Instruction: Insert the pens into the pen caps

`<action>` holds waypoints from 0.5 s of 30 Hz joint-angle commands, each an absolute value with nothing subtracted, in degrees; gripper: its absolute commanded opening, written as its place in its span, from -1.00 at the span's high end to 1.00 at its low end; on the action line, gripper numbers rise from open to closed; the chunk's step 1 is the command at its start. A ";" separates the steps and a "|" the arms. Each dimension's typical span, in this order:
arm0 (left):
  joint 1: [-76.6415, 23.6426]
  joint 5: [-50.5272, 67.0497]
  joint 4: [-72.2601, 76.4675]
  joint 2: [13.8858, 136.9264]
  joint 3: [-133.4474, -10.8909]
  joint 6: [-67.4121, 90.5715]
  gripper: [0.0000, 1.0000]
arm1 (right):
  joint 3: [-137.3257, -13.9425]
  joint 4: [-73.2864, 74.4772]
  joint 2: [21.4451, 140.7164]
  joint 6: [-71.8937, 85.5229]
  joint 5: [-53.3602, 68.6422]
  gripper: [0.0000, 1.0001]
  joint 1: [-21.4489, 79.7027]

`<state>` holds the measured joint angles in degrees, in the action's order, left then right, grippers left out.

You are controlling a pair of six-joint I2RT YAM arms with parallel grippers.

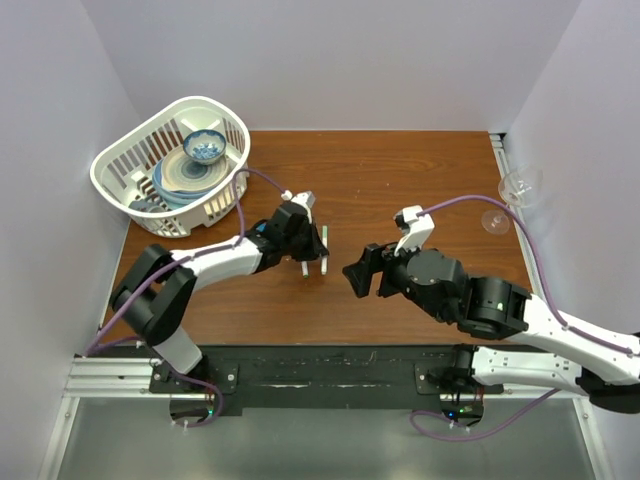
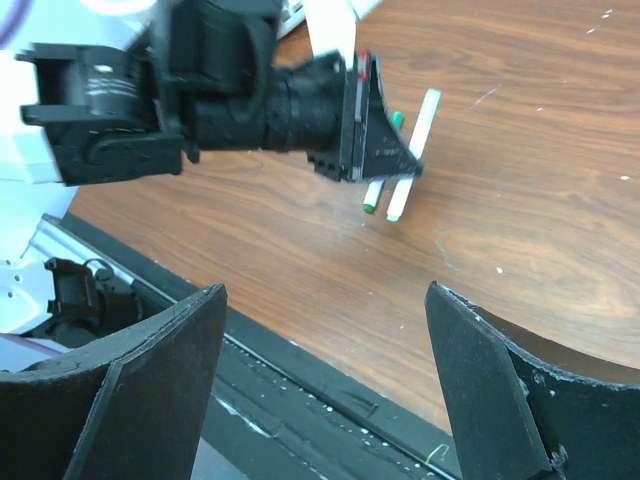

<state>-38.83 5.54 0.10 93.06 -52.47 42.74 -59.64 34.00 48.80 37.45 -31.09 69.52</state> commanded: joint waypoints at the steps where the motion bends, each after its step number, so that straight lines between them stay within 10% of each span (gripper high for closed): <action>1: -40.25 -1.13 -3.43 97.11 -57.38 45.79 0.92 | -59.15 34.72 46.59 36.04 -34.98 -0.69 69.70; 15: -40.52 -6.68 -12.12 104.68 -60.56 49.48 0.61 | -56.34 35.24 45.26 36.47 -35.33 -0.69 69.61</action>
